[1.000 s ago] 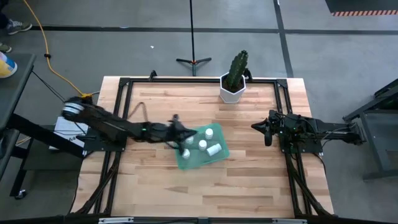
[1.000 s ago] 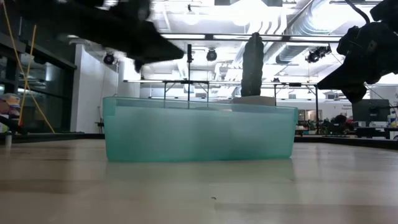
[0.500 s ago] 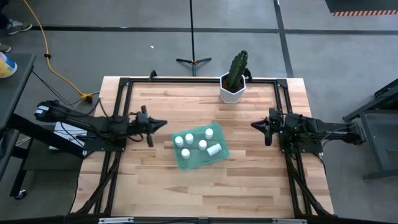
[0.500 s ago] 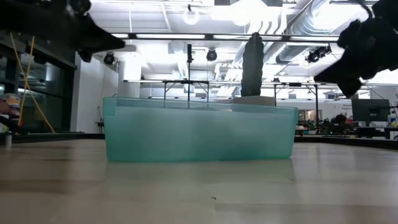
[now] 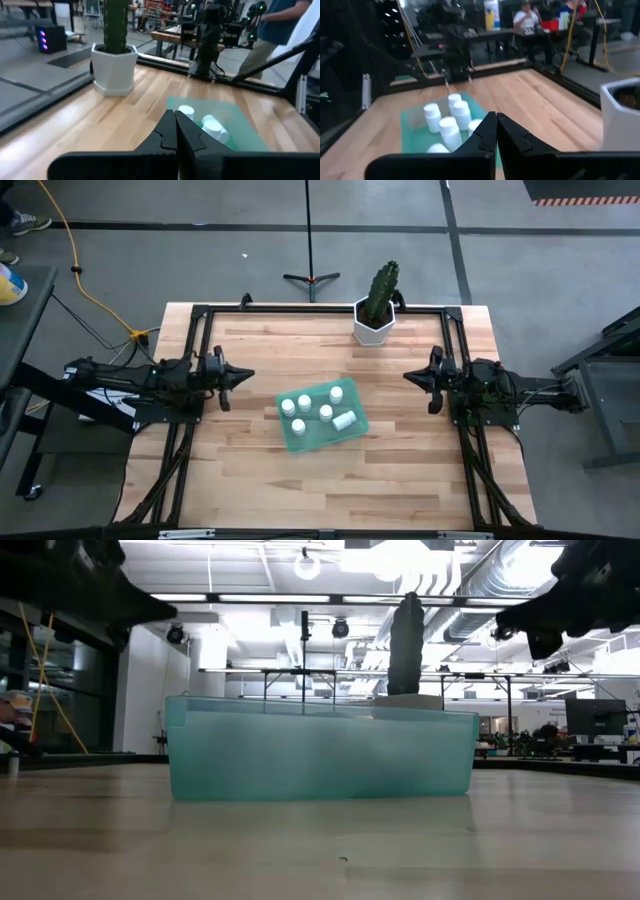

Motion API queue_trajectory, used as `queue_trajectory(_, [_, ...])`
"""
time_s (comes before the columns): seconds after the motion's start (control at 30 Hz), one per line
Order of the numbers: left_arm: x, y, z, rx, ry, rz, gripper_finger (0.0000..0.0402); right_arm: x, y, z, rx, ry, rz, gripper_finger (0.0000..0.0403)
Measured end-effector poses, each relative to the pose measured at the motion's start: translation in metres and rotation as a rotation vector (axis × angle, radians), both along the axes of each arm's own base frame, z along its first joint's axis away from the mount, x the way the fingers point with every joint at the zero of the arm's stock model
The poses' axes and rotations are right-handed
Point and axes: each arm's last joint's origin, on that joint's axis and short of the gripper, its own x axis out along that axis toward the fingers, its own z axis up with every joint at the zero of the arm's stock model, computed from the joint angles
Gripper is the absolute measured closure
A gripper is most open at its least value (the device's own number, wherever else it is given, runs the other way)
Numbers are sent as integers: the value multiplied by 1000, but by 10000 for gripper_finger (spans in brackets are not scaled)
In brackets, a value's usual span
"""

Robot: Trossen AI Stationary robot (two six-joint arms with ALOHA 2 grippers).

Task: Pick and place pill bottles into a basket
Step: Return to Home Position

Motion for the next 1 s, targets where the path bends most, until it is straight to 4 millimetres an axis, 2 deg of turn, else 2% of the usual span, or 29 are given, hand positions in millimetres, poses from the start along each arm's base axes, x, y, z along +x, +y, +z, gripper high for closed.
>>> queue_trajectory(0.2, [6,5,-30,-46,-50,-35,380,0,2,5,-25,-48,56,402])
queue_trajectory(0.33, [4,10,-29,23,-61,3,380,0,2,6,-41,-54,66,402])
queue_trajectory(0.57, [0,16,-37,-25,6,-10,380,1,3,9,-81,-120,102,403])
queue_trajectory(0.67, [-1,16,-36,-18,-4,-10,380,6,3,-9,-79,-226,119,403])
queue_trajectory(0.77, [-1,16,-36,-17,-4,-15,380,7,2,-21,-32,-120,106,403])
queue_trajectory(1.0, [-3,15,-53,-40,-9,-16,380,7,2,-25,61,-95,135,403])
